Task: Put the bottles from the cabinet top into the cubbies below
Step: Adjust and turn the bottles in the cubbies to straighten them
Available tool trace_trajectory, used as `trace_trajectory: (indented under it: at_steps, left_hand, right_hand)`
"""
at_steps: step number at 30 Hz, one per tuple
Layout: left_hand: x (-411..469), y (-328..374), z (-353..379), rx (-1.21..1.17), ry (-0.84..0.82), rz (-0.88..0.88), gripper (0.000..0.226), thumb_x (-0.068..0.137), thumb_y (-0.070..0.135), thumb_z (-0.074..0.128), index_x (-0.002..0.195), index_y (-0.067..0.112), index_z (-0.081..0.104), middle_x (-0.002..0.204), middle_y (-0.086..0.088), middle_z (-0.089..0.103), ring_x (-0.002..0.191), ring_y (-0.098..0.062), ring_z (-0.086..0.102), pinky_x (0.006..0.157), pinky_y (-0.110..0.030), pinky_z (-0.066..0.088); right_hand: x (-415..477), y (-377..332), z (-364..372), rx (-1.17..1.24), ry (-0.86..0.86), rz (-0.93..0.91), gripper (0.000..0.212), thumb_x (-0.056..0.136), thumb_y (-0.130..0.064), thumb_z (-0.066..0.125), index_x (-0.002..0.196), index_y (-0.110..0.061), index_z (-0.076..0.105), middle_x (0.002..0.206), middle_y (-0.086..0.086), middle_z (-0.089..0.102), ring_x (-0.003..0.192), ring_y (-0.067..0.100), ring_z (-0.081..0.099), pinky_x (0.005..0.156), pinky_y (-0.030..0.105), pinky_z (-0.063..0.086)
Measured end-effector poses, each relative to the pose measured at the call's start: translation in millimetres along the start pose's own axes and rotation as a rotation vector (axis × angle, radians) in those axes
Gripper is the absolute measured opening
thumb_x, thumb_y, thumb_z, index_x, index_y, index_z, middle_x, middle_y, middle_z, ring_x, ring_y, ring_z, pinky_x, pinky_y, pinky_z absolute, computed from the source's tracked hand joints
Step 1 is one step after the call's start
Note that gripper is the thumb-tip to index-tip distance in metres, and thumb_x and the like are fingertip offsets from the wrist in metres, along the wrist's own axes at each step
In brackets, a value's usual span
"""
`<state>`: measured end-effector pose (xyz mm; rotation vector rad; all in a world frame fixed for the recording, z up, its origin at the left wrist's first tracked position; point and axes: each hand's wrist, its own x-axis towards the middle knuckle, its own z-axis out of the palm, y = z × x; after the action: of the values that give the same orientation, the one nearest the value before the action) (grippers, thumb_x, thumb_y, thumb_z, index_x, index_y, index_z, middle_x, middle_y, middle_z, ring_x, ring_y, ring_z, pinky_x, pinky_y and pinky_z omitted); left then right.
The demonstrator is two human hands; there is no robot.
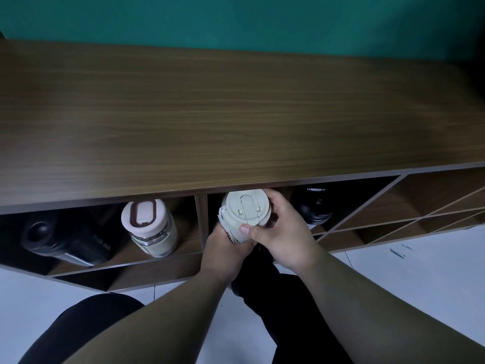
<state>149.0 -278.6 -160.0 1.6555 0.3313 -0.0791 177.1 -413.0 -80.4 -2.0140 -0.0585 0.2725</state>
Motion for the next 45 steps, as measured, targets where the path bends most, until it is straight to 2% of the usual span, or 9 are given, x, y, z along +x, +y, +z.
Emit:
trace_trajectory:
  at_steps: [6,14,18,23,26,30,34,39,45]
  left_hand:
    - [8,-4,-3,-0.007,-0.056,0.021,0.061,0.080,0.020,0.086,0.134,0.038,0.064,0.126,0.018,0.075,0.119,-0.002,0.069,0.109,-0.042,0.054]
    - [3,-4,-9,0.009,-0.132,-0.024,0.061,0.080,0.017,0.086,0.132,0.042,0.065,0.126,0.015,0.075,0.120,-0.008,0.070,0.107,-0.042,0.054]
    - [-12,-4,-24,0.070,-0.180,-0.161,0.058,0.078,0.015,0.088,0.128,0.032,0.066,0.118,0.008,0.078,0.115,-0.013,0.072,0.100,-0.034,0.057]
    - [-37,-5,-68,0.232,-0.311,-0.285,0.038,0.083,0.024,0.086,0.119,0.019,0.072,0.099,0.015,0.076,0.091,0.002,0.073,0.067,-0.001,0.049]
    - [-45,-9,-99,0.303,-0.314,-0.289,0.026,0.085,0.027,0.083,0.109,0.019,0.079,0.100,0.009,0.081,0.092,0.003,0.075,0.090,-0.020,0.059]
    - [-40,-26,-144,0.274,-0.152,-0.347,0.045,0.062,0.041,0.078,0.103,0.025,0.082,0.104,-0.003,0.083,0.104,-0.024,0.078,0.097,-0.046,0.061]
    - [-27,-42,-171,0.291,0.081,-0.333,0.093,0.054,0.047,0.078,0.139,0.020,0.052,0.134,-0.006,0.064,0.122,-0.031,0.066,0.101,-0.050,0.058]
    - [-28,-16,-173,0.440,0.118,-0.286,0.112,0.072,0.047,0.083,0.159,0.018,0.019,0.156,-0.010,0.031,0.145,-0.027,0.036,0.116,-0.038,0.041]
    - [-17,-23,-176,0.466,0.098,-0.212,0.111,0.069,0.060,0.064,0.164,0.027,0.018,0.164,-0.005,0.029,0.145,-0.028,0.037,0.115,-0.040,0.038]
  right_hand:
    - [-3,3,7,-0.005,0.039,-0.023,0.084,0.058,-0.051,0.082,0.136,-0.042,0.052,0.136,-0.013,0.061,0.127,-0.001,0.057,0.109,0.033,0.048]
    - [-6,-3,2,-0.033,-0.019,-0.004,0.087,0.063,-0.048,0.085,0.141,-0.047,0.046,0.139,-0.016,0.061,0.134,0.002,0.052,0.114,0.040,0.045]
    - [-18,-14,-9,-0.166,-0.004,0.041,0.118,0.057,-0.055,0.083,0.157,-0.036,0.024,0.161,-0.015,0.036,0.147,0.004,0.035,0.122,0.040,0.034]
    - [-65,-40,-9,-0.352,0.187,-0.139,0.038,0.080,-0.029,0.077,0.112,-0.038,0.057,0.110,-0.024,0.052,0.108,-0.004,0.055,0.087,0.007,0.039]
    - [-87,-59,22,-0.380,-0.009,-0.274,0.009,0.079,-0.038,0.063,0.085,-0.036,0.057,0.085,-0.016,0.058,0.084,0.006,0.060,0.070,0.018,0.046]
    - [-83,-76,76,-0.489,-0.328,-0.286,0.032,0.086,-0.043,0.057,0.118,-0.040,0.060,0.112,-0.023,0.059,0.106,0.000,0.058,0.093,0.029,0.049]
    - [-63,-86,115,-0.479,-0.375,-0.154,0.081,0.092,-0.041,0.062,0.160,-0.031,0.019,0.168,-0.013,0.022,0.152,0.011,0.028,0.119,0.028,0.029]
    - [-30,-87,151,-0.291,-0.186,-0.118,0.086,0.083,-0.033,0.075,0.156,-0.029,0.030,0.157,-0.008,0.038,0.145,0.012,0.040,0.109,0.021,0.031]
    - [-7,-90,172,-0.275,-0.111,-0.011,0.077,0.080,-0.039,0.078,0.145,-0.024,0.040,0.145,-0.001,0.047,0.136,0.021,0.048,0.105,0.030,0.042]
